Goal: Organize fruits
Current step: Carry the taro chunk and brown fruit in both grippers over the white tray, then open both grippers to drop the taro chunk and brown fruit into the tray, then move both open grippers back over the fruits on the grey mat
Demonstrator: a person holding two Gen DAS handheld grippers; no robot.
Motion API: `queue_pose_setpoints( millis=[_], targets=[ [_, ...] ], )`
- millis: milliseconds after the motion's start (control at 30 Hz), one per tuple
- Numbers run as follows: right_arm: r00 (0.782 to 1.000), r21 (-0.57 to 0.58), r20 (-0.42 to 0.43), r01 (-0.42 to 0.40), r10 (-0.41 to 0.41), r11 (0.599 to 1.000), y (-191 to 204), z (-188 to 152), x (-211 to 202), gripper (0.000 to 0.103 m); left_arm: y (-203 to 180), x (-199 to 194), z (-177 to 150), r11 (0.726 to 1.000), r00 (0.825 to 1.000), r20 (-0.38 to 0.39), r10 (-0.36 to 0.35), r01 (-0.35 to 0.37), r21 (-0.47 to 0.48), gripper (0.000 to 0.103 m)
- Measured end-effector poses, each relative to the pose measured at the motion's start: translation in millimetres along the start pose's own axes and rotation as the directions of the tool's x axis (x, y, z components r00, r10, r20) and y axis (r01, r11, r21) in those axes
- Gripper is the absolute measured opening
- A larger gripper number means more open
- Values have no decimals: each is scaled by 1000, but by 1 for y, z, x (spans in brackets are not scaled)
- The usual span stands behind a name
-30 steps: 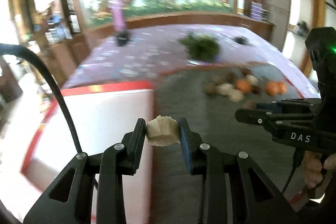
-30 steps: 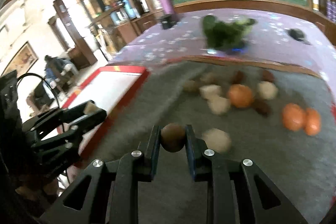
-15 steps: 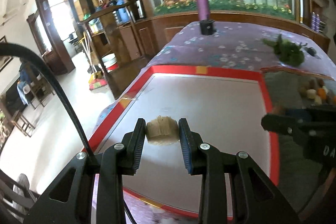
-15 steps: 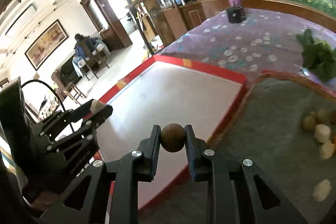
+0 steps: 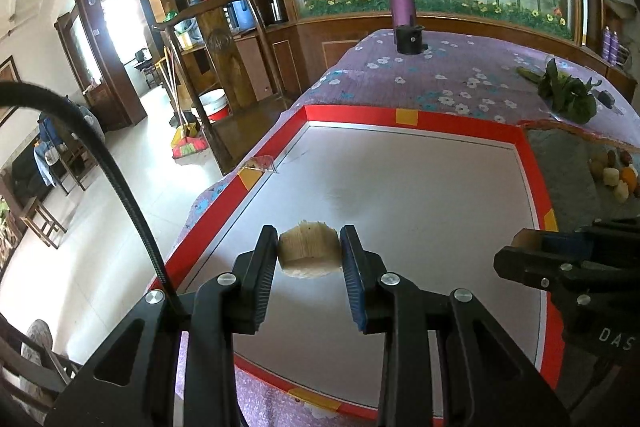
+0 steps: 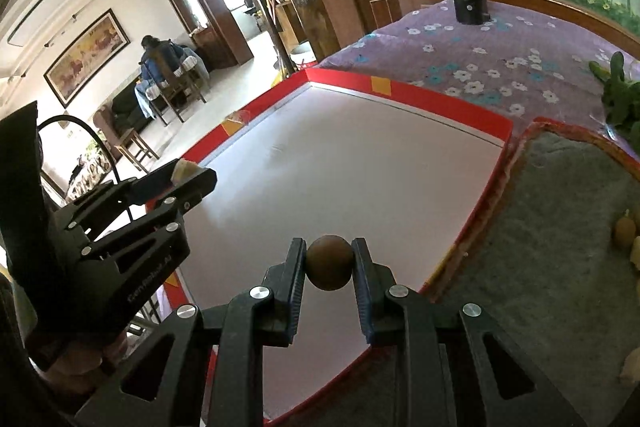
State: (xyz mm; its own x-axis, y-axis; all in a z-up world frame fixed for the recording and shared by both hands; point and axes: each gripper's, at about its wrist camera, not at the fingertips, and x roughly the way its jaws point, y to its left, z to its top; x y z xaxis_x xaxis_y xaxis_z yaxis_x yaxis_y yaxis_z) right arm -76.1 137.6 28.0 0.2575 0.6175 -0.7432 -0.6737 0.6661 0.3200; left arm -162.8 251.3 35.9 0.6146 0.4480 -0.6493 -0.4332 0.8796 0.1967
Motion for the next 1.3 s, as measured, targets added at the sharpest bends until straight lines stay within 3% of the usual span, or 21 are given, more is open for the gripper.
queue_pose_setpoints(
  millis=[300, 667, 1033, 1300],
  targets=[
    [1000, 6, -7, 15, -15, 1000, -3, -2, -6, 26, -8, -1, 1, 999, 999, -23, -45, 45, -12, 30],
    [994, 39, 94, 45, -49, 998, -18, 0, -51, 27, -29, -32, 22, 998, 997, 53, -62, 60, 25, 47],
    [974, 102, 200, 90, -110, 991, -47, -3, -109, 30, -74, -62, 46, 988, 985, 115, -125, 114, 99, 55],
    [956, 172, 255, 105, -147, 980, -77, -14, -144, 30, -107, -79, 56, 979, 978, 139, -156, 134, 153, 55]
  ],
)
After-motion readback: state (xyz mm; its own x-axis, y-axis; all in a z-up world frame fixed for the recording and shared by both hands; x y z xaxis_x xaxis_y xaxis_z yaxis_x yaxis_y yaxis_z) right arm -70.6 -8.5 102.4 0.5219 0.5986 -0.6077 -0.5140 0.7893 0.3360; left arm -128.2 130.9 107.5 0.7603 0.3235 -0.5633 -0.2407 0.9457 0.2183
